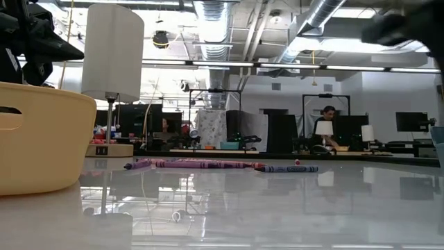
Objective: Sort crayons
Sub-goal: Put the blue crayon into the dark blue bin
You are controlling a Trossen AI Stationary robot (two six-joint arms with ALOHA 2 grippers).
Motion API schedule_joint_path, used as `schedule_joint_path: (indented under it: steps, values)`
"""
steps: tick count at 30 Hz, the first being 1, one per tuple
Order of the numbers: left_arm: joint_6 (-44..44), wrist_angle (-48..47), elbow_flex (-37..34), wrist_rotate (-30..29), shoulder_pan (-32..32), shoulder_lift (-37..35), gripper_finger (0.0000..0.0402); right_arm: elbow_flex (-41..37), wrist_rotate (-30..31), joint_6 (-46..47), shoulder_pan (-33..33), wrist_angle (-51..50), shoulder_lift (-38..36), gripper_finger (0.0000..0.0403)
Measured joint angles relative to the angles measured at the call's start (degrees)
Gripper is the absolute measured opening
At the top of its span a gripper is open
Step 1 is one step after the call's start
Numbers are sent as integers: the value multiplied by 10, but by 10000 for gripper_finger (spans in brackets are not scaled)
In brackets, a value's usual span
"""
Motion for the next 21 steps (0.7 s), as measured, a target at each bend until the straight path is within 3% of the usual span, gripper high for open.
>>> schedule_joint_path:
  steps: [6,15,21]
  values:
    - [0,0,0,-3,0,0,0,35,72,-10,-51,45,0,97]
    - [0,0,0,0,0,0,0,36,78,-136,-159,155,0,104]
    - [2,0,0,0,0,0,0,31,66,-174,-226,170,0,150]
